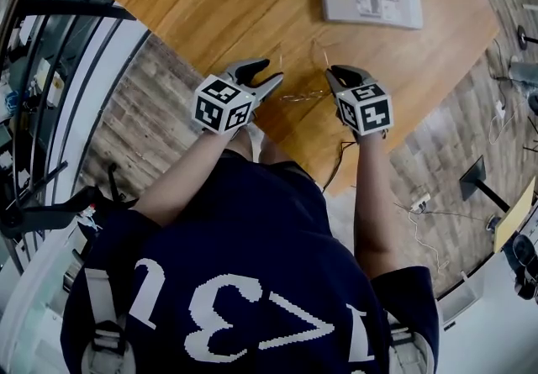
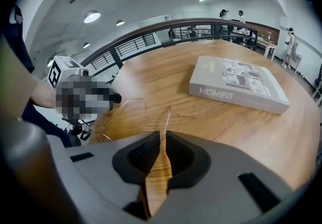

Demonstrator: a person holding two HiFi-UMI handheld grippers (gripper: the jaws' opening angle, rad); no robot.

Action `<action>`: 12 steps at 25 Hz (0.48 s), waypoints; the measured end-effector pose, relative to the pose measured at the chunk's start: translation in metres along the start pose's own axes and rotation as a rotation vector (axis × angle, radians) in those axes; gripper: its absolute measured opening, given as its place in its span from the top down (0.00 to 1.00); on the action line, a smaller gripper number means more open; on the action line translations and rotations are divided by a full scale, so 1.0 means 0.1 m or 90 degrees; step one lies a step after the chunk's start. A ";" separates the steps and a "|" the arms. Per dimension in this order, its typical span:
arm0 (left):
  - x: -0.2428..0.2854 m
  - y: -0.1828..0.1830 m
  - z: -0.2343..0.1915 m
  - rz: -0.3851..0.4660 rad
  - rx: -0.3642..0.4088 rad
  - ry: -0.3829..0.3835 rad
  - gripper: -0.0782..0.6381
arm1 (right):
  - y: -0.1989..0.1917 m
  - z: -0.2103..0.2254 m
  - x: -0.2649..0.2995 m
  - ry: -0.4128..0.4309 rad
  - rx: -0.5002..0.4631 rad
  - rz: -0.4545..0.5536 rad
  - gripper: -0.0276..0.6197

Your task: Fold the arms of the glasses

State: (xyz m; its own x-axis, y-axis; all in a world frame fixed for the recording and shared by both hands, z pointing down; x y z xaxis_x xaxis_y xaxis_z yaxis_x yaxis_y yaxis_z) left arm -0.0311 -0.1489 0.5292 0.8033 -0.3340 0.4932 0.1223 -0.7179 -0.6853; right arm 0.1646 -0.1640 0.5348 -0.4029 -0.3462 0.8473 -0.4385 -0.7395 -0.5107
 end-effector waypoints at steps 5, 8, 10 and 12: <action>0.08 -0.03 -0.01 -0.020 -0.012 -0.017 0.67 | 0.02 -0.12 0.03 0.043 -0.055 -0.015 0.90; 0.10 -0.04 -0.02 -0.025 -0.015 -0.025 0.75 | 0.04 -0.26 0.03 0.081 -0.118 -0.027 0.90; 0.10 -0.03 -0.03 -0.025 -0.015 -0.023 0.76 | 0.03 -0.38 0.03 0.109 -0.183 -0.041 0.91; 0.12 -0.02 -0.04 -0.028 -0.012 -0.022 0.76 | 0.01 -0.48 0.05 0.141 -0.254 -0.058 0.91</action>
State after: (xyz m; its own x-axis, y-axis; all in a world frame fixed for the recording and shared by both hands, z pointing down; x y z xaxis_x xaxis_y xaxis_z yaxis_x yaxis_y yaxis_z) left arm -0.0241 -0.1537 0.5383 0.8172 -0.2812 0.5031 0.1466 -0.7427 -0.6533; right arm 0.1240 -0.1385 0.5312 -0.4918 -0.1262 0.8615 -0.7370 -0.4665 -0.4891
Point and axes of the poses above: the fingertips, and each gripper's own axes: x forward along the fingers, z to its right, y out of its top, the point moved 6 cm from there along -x, backward along the fingers, and after that the axes turned 4 degrees about -y, right-handed, at the moved point
